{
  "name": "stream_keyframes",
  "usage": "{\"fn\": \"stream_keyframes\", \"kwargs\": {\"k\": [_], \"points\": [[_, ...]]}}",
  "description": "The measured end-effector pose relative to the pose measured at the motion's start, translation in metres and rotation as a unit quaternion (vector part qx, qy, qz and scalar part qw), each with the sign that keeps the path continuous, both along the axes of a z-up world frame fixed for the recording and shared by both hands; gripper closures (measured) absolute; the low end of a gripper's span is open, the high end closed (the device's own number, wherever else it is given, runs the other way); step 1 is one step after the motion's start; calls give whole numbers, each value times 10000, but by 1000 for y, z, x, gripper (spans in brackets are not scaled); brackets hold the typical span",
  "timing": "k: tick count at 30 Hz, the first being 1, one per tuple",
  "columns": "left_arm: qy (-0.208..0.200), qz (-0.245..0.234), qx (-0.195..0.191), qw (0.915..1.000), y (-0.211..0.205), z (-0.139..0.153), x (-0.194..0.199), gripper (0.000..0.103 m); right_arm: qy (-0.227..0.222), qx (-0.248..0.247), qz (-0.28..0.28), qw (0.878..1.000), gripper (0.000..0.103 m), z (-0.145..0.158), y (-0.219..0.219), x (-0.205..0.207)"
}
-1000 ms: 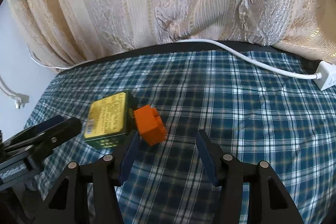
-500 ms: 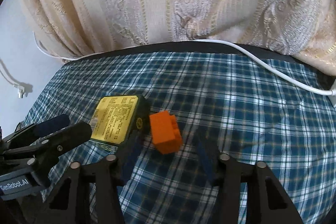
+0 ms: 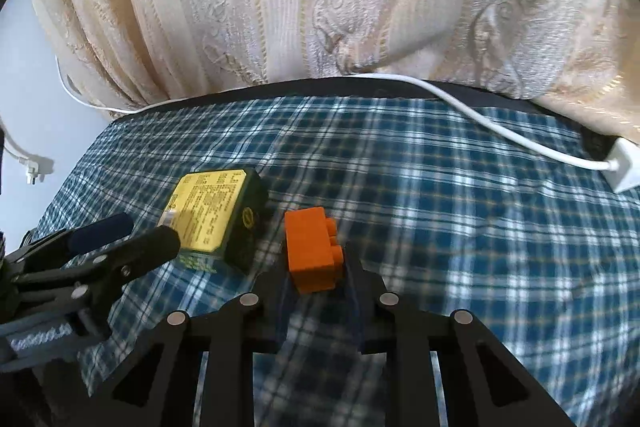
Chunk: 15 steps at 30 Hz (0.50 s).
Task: Organize objects
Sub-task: 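Grasp the yellow tin with the left tool while the right tool grasps the orange block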
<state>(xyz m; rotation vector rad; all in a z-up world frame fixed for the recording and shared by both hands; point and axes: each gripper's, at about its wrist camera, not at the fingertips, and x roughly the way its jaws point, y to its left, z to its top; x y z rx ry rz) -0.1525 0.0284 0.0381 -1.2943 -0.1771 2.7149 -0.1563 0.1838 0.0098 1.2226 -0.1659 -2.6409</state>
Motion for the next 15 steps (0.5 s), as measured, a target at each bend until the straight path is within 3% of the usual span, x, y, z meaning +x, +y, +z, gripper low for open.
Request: {"fn": "stream_keyframes", "kwargs": {"k": [15], "points": [[-116, -83, -29, 9999, 32, -1, -17, 28, 65, -63, -334, 9994, 78, -1, 23, 32]]}}
